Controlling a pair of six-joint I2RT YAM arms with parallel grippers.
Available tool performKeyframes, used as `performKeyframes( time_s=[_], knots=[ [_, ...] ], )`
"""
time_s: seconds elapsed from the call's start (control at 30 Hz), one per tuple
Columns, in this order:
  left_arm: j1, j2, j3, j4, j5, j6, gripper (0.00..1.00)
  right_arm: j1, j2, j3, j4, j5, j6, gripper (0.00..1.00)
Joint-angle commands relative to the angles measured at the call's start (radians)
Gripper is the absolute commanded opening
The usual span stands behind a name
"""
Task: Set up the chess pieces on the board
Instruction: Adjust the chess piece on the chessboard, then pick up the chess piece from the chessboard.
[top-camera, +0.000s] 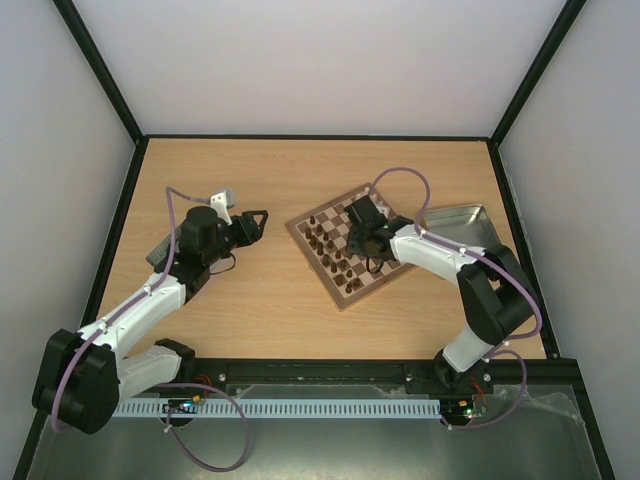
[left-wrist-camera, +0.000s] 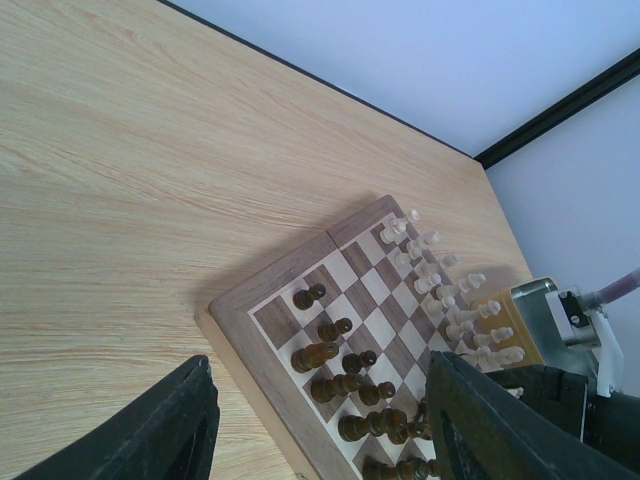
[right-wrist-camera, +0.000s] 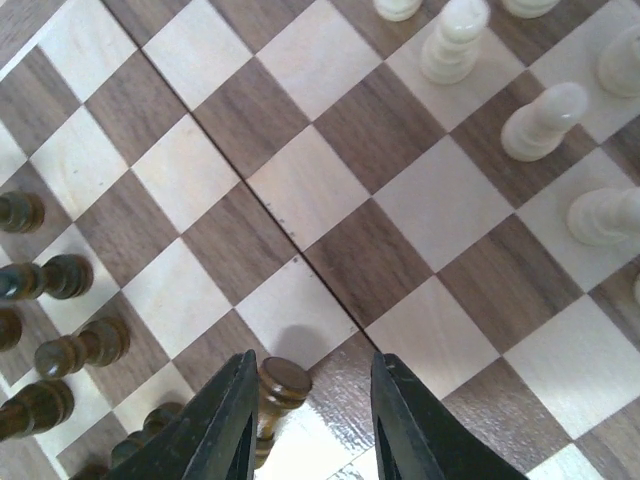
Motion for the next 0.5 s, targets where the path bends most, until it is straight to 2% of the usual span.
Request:
performKeyframes(
  time_s=[0.0,0.33,0.47],
  knots=[
    [0.007,0.0,-0.006,0.019,0.012,0.007,0.59,-0.004,0.006,0.019,0.026,-0.066,0.046,0.32],
    [0.007,-0.006,-0.012,0.018,0.013,0.007,0.59,-0.004,0.074,0.008,0.024,-0.061,0.081,0.3],
    [0.007,-0.001,-0.012,0.025,0.025,0.01,0.59,-0.004,0.084,-0.001,0.034,-0.061,0.095,0.23]
  ],
)
